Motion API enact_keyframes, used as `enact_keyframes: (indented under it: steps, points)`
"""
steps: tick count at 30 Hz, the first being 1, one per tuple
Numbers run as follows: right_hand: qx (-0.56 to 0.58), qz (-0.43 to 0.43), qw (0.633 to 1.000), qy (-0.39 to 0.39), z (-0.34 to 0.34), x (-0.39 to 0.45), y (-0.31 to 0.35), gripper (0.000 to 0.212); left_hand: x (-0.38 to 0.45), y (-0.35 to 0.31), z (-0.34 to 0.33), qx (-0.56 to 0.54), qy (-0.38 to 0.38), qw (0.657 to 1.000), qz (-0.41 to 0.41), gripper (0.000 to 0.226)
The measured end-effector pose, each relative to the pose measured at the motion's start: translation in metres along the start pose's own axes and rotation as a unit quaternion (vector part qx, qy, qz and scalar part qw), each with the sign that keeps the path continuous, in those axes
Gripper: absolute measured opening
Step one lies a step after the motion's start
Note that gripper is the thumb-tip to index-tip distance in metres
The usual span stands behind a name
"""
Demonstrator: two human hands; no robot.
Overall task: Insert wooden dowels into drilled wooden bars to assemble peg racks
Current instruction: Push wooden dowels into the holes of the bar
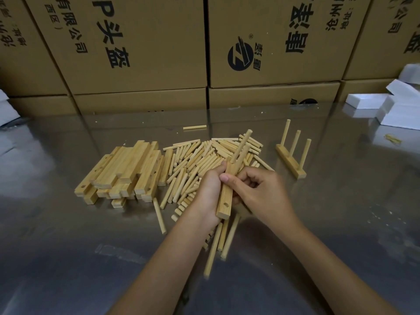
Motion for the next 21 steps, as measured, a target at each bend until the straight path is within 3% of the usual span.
enact_keyframes:
  steps: [2,4,6,9,11,13,15,17,21]
  points:
    - [0.01,-0.024,0.999,0.041,0.002,0.003,0.001,0.027,0.001,-0.002,0.004,-0.024,0.001,1.0,-0.003,0.037]
    - [-0.037,-0.037,0.998,0.035,0.012,0.008,-0.003,0.027,0.006,-0.008,0.012,-0.044,-0.008,0.999,-0.021,0.035]
    - [-0.154,-0.06,0.986,0.005,0.025,0.012,-0.013,0.025,0.011,-0.015,0.02,-0.069,-0.019,0.997,-0.033,0.032]
    - [-0.329,-0.112,0.933,0.093,0.025,0.009,-0.028,0.026,0.012,-0.023,0.031,-0.08,-0.039,0.995,-0.045,0.029]
    - [-0.334,-0.134,0.924,0.128,0.019,0.006,-0.035,0.016,0.012,-0.026,0.035,-0.086,-0.048,0.994,-0.049,0.028]
    - [-0.337,-0.126,0.929,0.089,0.019,0.007,-0.035,0.004,0.013,-0.028,0.038,-0.095,-0.053,0.993,-0.051,0.028]
    - [-0.298,-0.117,0.947,0.019,0.025,0.01,-0.029,0.009,0.013,-0.028,0.039,-0.107,-0.056,0.991,-0.054,0.029]
    - [-0.151,-0.129,0.98,-0.026,0.031,0.014,-0.02,0.008,0.015,-0.028,0.04,-0.111,-0.058,0.99,-0.056,0.031]
    - [0.106,-0.097,0.989,0.035,0.024,0.009,0.01,0.011,0.017,-0.025,0.041,-0.081,-0.064,0.993,-0.055,0.03]
Point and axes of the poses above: each hand's wrist, its own x-axis towards the middle knuckle, its own z-axis out of the back of the hand, y = z × x, the point moved 3 cm from there along x, towards the middle knuckle
